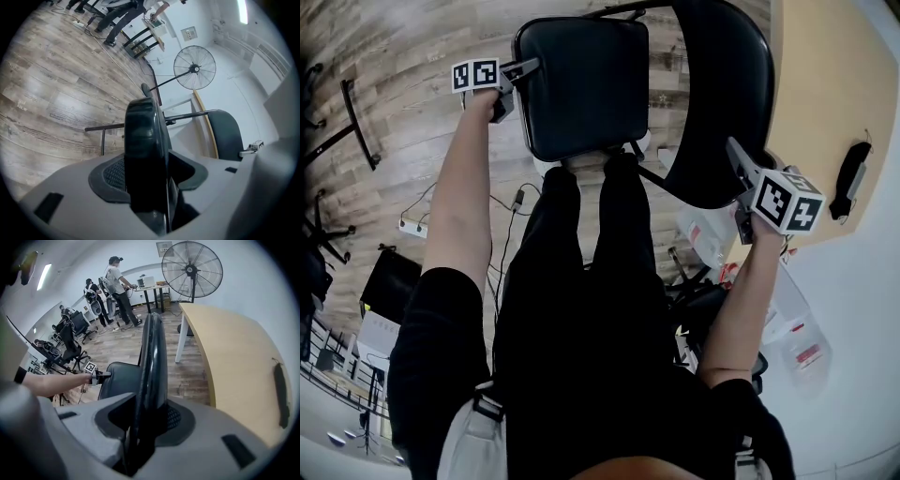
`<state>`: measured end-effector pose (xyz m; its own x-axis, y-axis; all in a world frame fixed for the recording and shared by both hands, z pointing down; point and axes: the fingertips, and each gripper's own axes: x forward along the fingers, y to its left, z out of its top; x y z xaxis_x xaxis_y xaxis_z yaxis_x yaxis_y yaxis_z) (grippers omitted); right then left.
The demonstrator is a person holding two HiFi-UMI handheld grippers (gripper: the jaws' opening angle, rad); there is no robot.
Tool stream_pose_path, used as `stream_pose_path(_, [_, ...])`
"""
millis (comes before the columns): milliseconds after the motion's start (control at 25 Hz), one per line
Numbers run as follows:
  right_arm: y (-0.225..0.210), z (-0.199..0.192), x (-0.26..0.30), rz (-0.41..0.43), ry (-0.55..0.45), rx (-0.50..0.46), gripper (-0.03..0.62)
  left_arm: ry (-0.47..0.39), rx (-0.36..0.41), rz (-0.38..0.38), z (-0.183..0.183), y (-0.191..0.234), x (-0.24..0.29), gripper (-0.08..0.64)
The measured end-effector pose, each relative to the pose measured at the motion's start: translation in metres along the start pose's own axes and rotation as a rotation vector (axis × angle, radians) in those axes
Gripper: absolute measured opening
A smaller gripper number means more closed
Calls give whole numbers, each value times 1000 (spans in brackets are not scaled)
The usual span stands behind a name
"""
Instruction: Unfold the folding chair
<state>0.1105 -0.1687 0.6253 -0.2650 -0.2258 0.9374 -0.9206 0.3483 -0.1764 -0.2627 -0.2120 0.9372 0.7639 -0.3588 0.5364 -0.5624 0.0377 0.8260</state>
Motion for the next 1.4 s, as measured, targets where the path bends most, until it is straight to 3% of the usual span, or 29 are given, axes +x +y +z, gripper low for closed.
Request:
stream_pose_path(520, [12,8,57,58,1,27,107,13,-26,-38,15,92,-5,258])
stream_pose_path(1400, [-2,-27,82,78,-30,66,110,-66,-11,-154,0,150,10,267])
